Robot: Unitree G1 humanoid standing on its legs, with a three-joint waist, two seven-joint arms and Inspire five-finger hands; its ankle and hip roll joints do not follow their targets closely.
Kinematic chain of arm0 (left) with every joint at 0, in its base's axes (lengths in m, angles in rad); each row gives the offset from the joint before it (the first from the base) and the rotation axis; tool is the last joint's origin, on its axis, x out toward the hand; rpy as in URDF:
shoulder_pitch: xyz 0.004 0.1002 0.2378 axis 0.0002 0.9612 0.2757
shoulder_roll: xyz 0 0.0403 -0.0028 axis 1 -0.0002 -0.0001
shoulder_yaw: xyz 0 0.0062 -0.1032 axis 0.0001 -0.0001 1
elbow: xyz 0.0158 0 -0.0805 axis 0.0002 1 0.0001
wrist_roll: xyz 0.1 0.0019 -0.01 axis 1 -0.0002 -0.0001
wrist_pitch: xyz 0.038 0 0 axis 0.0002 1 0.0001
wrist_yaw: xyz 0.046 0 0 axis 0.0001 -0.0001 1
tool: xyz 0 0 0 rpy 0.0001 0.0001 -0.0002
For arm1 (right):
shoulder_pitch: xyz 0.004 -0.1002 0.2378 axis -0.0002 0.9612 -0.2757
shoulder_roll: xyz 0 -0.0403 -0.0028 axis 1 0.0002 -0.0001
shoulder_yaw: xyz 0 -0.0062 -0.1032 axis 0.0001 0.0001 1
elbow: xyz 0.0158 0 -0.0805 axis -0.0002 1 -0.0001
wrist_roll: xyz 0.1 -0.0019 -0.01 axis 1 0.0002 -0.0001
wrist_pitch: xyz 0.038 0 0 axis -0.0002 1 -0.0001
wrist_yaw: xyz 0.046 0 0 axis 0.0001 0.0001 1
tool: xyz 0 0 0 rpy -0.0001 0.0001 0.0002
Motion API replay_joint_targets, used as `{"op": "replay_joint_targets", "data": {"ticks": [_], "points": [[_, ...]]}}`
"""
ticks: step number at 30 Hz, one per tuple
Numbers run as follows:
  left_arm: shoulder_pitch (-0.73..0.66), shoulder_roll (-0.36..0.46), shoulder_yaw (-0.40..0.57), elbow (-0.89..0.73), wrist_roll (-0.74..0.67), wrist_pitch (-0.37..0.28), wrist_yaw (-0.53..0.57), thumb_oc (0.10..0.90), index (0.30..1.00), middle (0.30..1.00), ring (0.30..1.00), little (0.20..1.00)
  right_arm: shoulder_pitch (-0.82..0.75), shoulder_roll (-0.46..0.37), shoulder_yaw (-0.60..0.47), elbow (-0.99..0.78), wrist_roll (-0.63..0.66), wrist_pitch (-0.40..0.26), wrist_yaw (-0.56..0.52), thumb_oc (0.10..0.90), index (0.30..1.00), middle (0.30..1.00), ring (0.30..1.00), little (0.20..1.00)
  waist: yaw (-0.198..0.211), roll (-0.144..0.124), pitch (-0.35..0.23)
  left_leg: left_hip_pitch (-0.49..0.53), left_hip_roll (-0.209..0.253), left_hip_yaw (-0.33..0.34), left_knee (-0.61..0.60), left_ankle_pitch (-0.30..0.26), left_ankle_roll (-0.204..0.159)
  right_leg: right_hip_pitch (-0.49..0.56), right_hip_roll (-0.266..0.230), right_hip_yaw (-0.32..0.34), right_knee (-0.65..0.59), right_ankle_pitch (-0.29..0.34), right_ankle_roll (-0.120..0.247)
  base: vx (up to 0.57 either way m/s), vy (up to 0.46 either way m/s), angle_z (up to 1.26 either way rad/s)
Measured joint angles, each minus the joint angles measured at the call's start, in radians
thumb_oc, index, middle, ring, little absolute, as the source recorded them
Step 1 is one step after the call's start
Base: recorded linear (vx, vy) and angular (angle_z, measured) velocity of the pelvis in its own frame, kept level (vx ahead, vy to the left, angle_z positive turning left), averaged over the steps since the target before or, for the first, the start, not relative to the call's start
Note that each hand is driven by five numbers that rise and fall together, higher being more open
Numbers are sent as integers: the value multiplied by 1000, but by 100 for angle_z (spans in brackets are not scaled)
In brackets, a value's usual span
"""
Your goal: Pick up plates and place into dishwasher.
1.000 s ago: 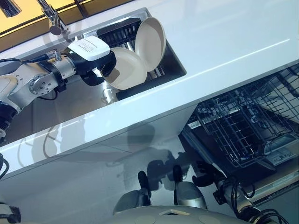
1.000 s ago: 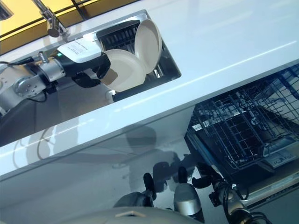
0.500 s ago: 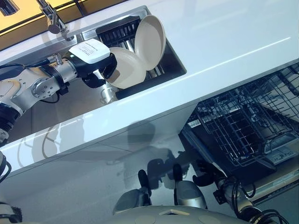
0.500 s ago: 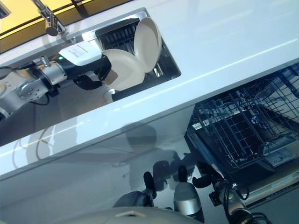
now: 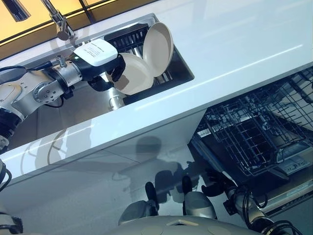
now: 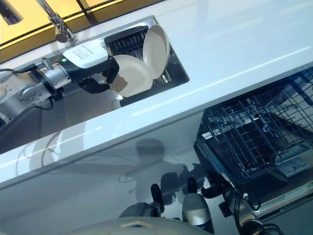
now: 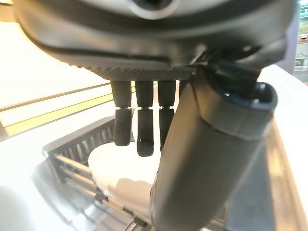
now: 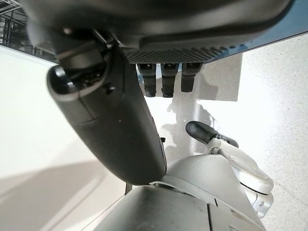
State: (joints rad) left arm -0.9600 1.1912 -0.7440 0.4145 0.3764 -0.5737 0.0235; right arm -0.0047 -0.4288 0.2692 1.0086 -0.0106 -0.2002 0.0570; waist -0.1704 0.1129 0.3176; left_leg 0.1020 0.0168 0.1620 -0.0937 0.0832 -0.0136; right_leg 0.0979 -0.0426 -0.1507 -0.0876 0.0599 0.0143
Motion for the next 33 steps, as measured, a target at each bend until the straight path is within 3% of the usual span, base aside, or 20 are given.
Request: {"op": "replay_joint_targets", "data": {"ticks": [9, 20, 33], "points": [[0, 0, -2, 2, 0, 0, -93, 800, 900, 900, 900, 900, 2, 1, -19, 0, 0, 7, 18, 800, 900, 900, 900, 900, -2, 1, -11, 0, -1, 1, 1, 0, 1, 0, -1, 1, 0, 2, 1, 0, 0, 0], [5, 0, -4, 54, 67, -20, -100, 800, 900, 900, 900, 900, 28, 1, -21, 0, 0, 8, 19, 800, 900, 900, 900, 900, -5, 5, -52, 0, -1, 3, 0, 0, 1, -2, -1, 3, 0, 2, 1, 0, 0, 0], [60, -6, -6, 121, 133, -20, -89, 800, 900, 900, 900, 900, 36, 0, -38, -4, 11, 9, 35, 800, 900, 900, 900, 900, -25, 10, -55, -5, 0, 11, 2, 1, 1, -13, 0, 10, 3, 2, 1, 0, -1, 0]]}}
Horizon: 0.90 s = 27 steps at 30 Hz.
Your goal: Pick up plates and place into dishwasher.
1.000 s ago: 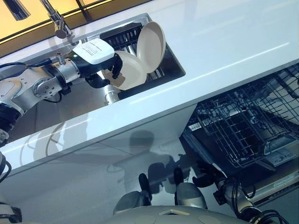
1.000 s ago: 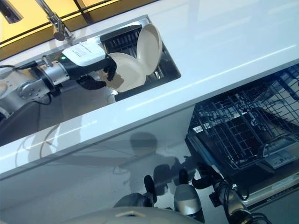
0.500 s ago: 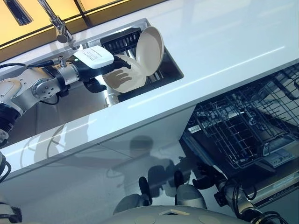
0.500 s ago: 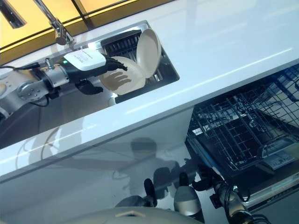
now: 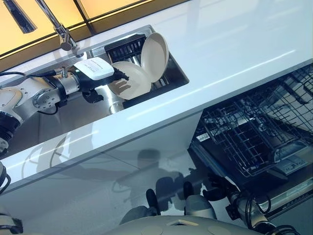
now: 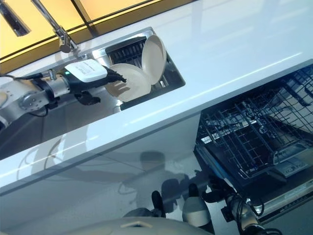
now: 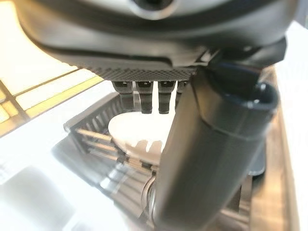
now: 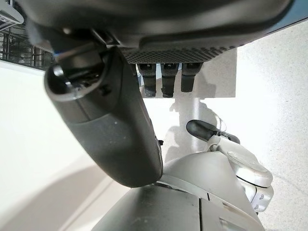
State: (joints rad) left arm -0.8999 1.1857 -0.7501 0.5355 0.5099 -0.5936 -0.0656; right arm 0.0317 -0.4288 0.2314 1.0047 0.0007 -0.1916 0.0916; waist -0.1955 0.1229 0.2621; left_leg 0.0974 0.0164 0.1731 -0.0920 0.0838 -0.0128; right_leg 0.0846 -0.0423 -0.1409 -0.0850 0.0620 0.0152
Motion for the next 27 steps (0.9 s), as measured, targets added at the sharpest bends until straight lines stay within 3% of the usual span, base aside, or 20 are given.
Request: {"op": "replay_joint_targets", "data": {"ticks": [13, 19, 27], "points": [[7, -56, -3, 60, 23, 16, 58, 800, 900, 900, 900, 900, 0, -17, 1, -4, 18, -6, 21, 800, 900, 900, 900, 900, -10, -5, 6, -36, 1, 30, -1, -1, 0, -49, 1, 25, -1, 9, 2, 26, -1, -7], [-25, -57, -3, 85, 41, 66, 137, 800, 900, 900, 900, 900, -29, -23, 3, -41, 26, -16, 21, 800, 900, 900, 900, 900, -19, -29, 78, -44, 0, 47, 3, 0, 2, -64, 0, 46, 0, 21, 4, 2, 11, -8], [-184, -81, -40, 230, 73, 120, 277, 800, 900, 900, 900, 900, -82, -29, 12, -98, 62, -33, 20, 800, 900, 900, 900, 900, -42, -59, 155, -94, -2, 72, 3, 3, 8, -125, -3, 66, 1, 35, 6, -22, 41, -9]]}}
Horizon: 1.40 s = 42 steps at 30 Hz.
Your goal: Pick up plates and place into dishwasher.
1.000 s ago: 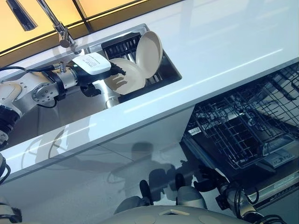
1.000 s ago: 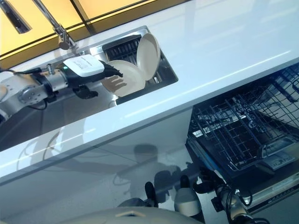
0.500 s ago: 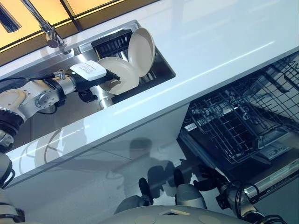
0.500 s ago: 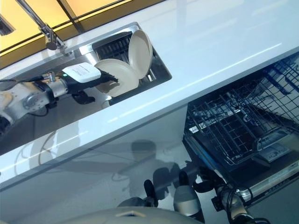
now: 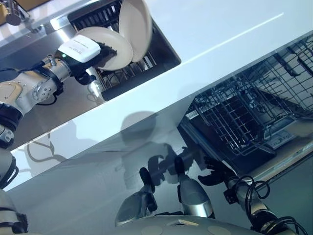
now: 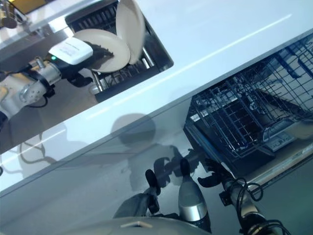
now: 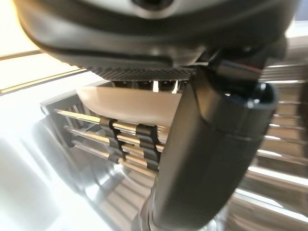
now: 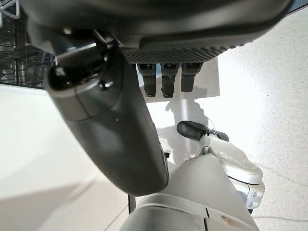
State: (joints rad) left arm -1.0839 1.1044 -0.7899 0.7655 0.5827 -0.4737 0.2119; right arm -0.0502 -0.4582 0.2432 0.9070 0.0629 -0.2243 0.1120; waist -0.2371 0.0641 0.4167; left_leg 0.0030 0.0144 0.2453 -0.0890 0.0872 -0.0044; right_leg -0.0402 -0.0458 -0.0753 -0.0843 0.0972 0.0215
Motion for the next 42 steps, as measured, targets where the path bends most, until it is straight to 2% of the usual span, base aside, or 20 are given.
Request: {"op": "replay_joint_targets", "data": {"ticks": [4, 5, 6, 11, 16, 25, 33, 38, 42], "points": [[-20, -8, -4, 32, 9, 14, 25, 800, 900, 900, 900, 900, -3, -1, 6, -17, 17, 0, -2, 800, 900, 900, 900, 900, -8, -4, 10, -5, 0, 10, 0, -2, -1, -8, -1, 9, 0, 0, 0, -15, 38, -7], [-24, -8, -8, 34, 9, 14, 29, 709, 822, 822, 822, 809, -3, -1, 6, -18, 17, 0, -2, 800, 900, 900, 900, 900, -8, -4, 12, -5, 0, 10, 0, -2, -1, -8, -1, 9, 0, 0, 0, 0, 0, 0], [-30, -8, -13, 35, 9, 14, 34, 111, 309, 309, 309, 211, -3, -2, 6, -19, 17, 0, -2, 800, 900, 900, 900, 900, -7, -4, 15, -5, -1, 10, 0, -3, -1, -8, 1, 9, 0, 0, 0, -3, 30, 2], [-40, -8, -22, 33, -16, 41, 46, 100, 300, 300, 300, 200, -4, -3, 6, -21, 17, 0, -1, 800, 900, 900, 900, 900, -7, -4, 15, -6, -1, 9, -1, -4, 0, -9, 1, 9, 0, 0, 0, 0, 0, 0], [-83, 4, -19, -3, -46, 74, 38, 100, 300, 300, 300, 200, -1, -3, 6, -14, 17, 4, 0, 800, 900, 900, 900, 900, 11, -4, 15, -7, -1, 3, 0, -3, 1, -6, -1, 2, 0, 0, 0, 5, 3, 3], [-97, 9, -19, -32, -52, 77, 17, 100, 300, 300, 300, 200, -1, -3, 6, -14, 17, 5, 0, 800, 900, 900, 900, 900, 11, -3, 15, 7, -2, -7, 0, -2, 2, 12, -8, -13, -1, 0, 1, 4, 2, 3], [-84, 9, -15, -41, -114, 78, -41, 100, 300, 300, 300, 200, 5, -3, 5, -19, 16, 11, 0, 800, 900, 900, 900, 900, 9, -1, 14, 40, 0, -13, 0, -2, 2, 48, -7, -16, -3, 0, 0, 0, 0, 0], [3, 9, 88, -95, -235, 75, -56, 100, 300, 300, 300, 200, 39, -4, -4, -133, 48, 1, 1, 800, 900, 900, 900, 900, 10, 0, 12, 61, 1, -20, 0, 0, 4, 71, -3, -19, -3, 0, 0, 13, -44, 3], [176, 7, 229, -168, -348, 71, -86, 100, 300, 300, 300, 200, 62, -5, -44, -311, 74, -31, 10, 800, 900, 900, 900, 900, 9, 1, -1, 73, 2, -28, 0, -1, 4, 84, 0, -19, -4, 0, 0, 14, -53, 0]]}}
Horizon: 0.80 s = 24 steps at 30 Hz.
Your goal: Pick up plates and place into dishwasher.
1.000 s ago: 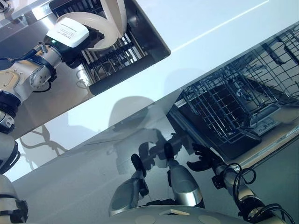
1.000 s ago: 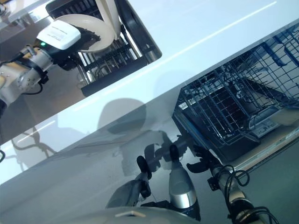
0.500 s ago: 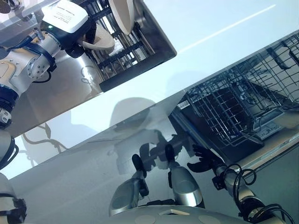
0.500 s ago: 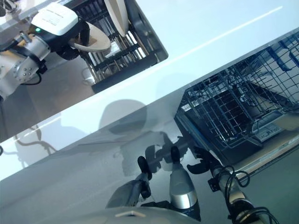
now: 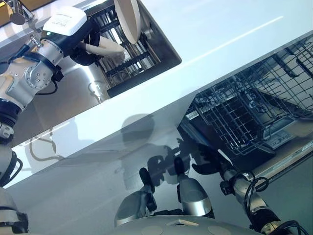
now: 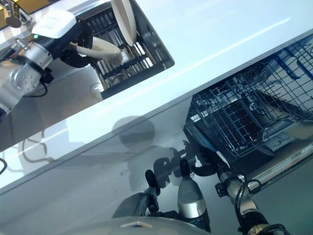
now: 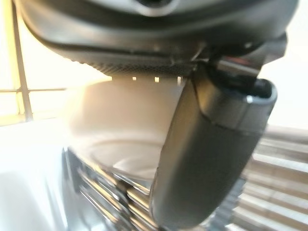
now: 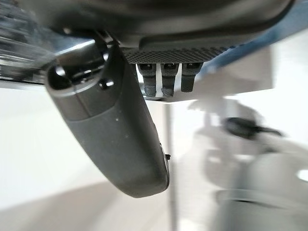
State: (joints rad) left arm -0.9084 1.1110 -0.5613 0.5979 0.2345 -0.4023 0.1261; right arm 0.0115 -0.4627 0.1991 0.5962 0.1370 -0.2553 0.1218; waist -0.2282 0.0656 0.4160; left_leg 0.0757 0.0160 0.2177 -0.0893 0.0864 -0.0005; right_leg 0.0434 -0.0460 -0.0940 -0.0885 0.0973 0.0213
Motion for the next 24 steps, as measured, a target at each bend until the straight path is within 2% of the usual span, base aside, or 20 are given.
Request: {"op": "replay_joint_targets", "data": {"ticks": [3, 6, 10, 13, 16, 17, 19, 24], "points": [[98, -17, 61, -14, -68, -3, -45, 100, 300, 300, 300, 200, 32, -16, -30, -103, -27, -30, 27, 800, 900, 900, 900, 900, 4, -1, -34, 0, 0, -1, 0, 0, 0, 1, 2, 0, 0, 0, 0, 11, -68, 1], [175, -56, 125, -14, -159, -11, -82, 100, 300, 300, 300, 200, 70, -73, -40, -187, -91, -72, 41, 800, 900, 900, 900, 900, 8, -12, -79, 3, -1, -4, 0, 0, 0, 4, 1, 1, -1, 0, 0, 10, -44, 3], [250, -78, 196, -36, -259, -13, -115, 100, 300, 300, 300, 200, 108, -99, -84, -258, -99, -76, 129, 800, 900, 900, 900, 900, 9, -28, -99, 22, -1, -5, -4, -1, 1, 23, -1, 3, -1, -2, 2, 3, -7, 1], [315, -80, 264, -77, -325, -12, -144, 100, 300, 300, 300, 200, 156, -143, -133, -338, -97, -71, 231, 800, 900, 900, 900, 900, 4, -29, -110, 23, -3, -2, -5, -4, -2, 23, -2, 7, -1, -2, 3, -4, -6, -1], [322, -81, 265, -78, -354, -12, -160, 100, 300, 300, 300, 200, 180, -177, -169, -368, -97, -71, 277, 800, 900, 900, 900, 900, 2, -33, -128, 23, -2, -2, -5, -4, -3, 22, -2, 8, -1, -3, 4, -14, -3, -3], [328, -81, 269, -78, -382, -12, -177, 100, 300, 300, 300, 200, 183, -252, -203, -389, -94, -65, 337, 800, 900, 900, 900, 900, 0, -36, -145, 24, -2, 8, -5, -5, -2, 19, -1, 19, -1, -4, 6, -35, 0, -13], [355, -80, 301, -104, -413, -13, -188, 100, 300, 300, 300, 200, 196, -307, -255, -452, -68, -31, 413, 800, 900, 900, 900, 900, -4, -37, -149, 30, -2, 21, -5, -4, -1, 18, 0, 31, 0, -1, 4, -30, 5, -19], [403, -80, 333, -134, -486, -22, -221, 100, 300, 300, 300, 200, 174, -324, -384, -481, 74, -3, 501, 800, 900, 900, 900, 900, -26, -46, -180, 35, 0, 37, -5, -8, 1, 15, 6, 48, 0, -1, 4, -15, 18, -12]]}}
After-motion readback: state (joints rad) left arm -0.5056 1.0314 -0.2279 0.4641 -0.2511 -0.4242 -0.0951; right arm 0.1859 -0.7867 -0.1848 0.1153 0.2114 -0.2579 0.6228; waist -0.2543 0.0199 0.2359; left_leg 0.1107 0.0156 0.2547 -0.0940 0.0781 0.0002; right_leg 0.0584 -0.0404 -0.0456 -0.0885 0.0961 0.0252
